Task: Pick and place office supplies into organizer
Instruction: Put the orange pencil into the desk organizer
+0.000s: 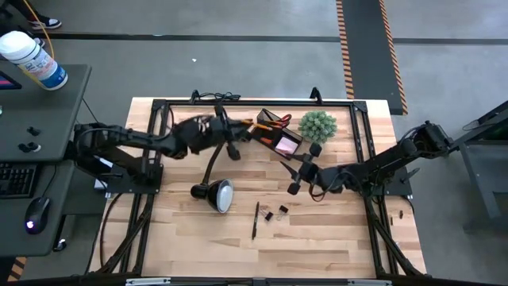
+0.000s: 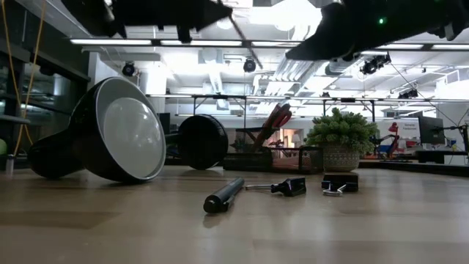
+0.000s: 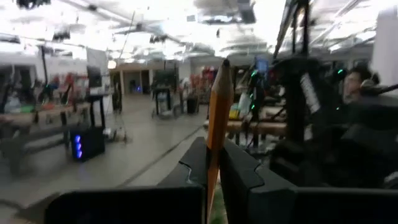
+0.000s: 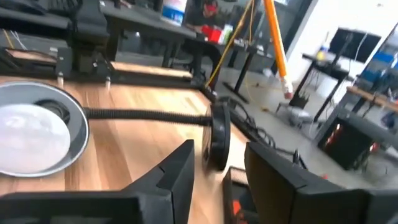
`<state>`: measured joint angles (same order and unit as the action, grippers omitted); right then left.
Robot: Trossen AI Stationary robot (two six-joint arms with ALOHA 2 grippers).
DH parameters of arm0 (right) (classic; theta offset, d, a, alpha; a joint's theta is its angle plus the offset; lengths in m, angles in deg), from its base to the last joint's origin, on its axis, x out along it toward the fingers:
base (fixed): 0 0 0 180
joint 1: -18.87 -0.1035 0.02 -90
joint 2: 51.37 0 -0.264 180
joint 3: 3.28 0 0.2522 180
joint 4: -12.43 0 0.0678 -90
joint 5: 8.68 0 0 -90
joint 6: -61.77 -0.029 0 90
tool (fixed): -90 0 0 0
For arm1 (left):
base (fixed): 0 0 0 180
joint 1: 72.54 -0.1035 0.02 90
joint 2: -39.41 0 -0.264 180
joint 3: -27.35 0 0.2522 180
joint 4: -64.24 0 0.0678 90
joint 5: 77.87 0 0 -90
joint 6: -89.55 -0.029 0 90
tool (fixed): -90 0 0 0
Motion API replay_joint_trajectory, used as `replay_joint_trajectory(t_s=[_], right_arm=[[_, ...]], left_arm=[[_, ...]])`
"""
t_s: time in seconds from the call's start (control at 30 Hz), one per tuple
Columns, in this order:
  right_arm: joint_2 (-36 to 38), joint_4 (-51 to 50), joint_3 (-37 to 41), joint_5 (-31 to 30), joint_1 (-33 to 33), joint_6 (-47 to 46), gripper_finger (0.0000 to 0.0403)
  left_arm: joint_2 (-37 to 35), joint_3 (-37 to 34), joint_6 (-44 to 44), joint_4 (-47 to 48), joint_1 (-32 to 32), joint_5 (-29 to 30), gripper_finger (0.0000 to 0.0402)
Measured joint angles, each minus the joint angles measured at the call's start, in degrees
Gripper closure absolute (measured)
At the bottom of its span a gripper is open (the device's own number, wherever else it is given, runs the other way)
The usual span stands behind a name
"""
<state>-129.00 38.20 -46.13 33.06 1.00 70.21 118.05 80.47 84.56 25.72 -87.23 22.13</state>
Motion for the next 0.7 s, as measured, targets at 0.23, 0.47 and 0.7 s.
replay_joint_trajectory(t_s=[0.23,0.47,0.7], right_arm=[[0.0,-3.9,0.0,1.9,0.7,-5.2,0.028],[0.0,-7.7,0.0,2.0,0.7,-9.1,0.0281],[0.0,-10.2,0.0,2.7,0.3,-11.2,0.0281]], left_arm=[[3.6,5.4,1.8,6.8,-8.9,-8.1,0.04],[11.1,20.1,-6.5,25.8,-10.6,-7.9,0.0401],[18.9,28.7,-13.1,36.6,-10.6,-5.0,0.0401]])
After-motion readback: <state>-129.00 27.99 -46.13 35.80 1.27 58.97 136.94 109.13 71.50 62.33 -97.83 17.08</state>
